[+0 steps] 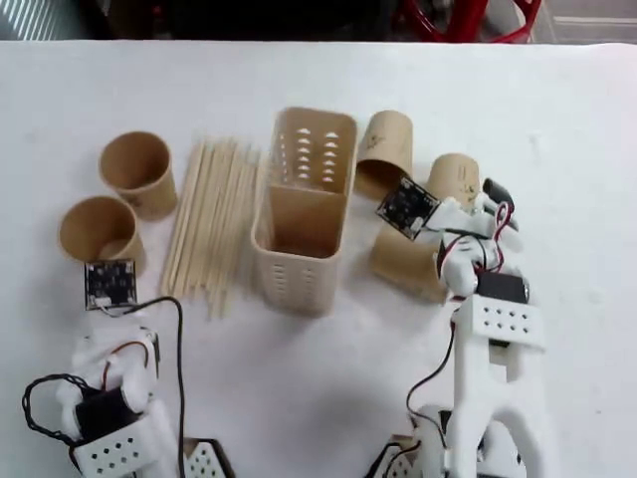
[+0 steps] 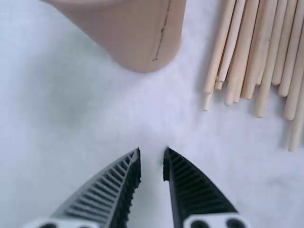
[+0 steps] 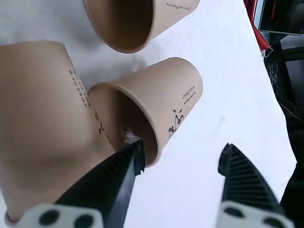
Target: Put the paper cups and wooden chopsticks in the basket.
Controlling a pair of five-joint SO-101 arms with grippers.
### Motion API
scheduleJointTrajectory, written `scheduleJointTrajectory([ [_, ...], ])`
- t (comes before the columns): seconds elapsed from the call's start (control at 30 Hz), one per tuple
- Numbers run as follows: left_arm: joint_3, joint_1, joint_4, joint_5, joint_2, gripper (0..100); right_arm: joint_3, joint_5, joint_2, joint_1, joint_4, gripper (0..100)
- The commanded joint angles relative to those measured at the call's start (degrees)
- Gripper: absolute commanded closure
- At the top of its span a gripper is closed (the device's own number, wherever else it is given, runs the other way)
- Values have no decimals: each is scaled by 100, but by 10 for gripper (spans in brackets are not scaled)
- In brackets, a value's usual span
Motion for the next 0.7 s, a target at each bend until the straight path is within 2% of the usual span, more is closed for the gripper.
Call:
scheduleJointTrajectory([
  [0.0,-9,-40,0,-18,40,901,-44,53,268,48,-479,744],
  [0.5,-9,-40,0,-18,40,901,-70,44,1437,31,-1780,755],
  [0.67,-9,-40,0,-18,40,901,-70,-651,1719,31,-2510,940],
])
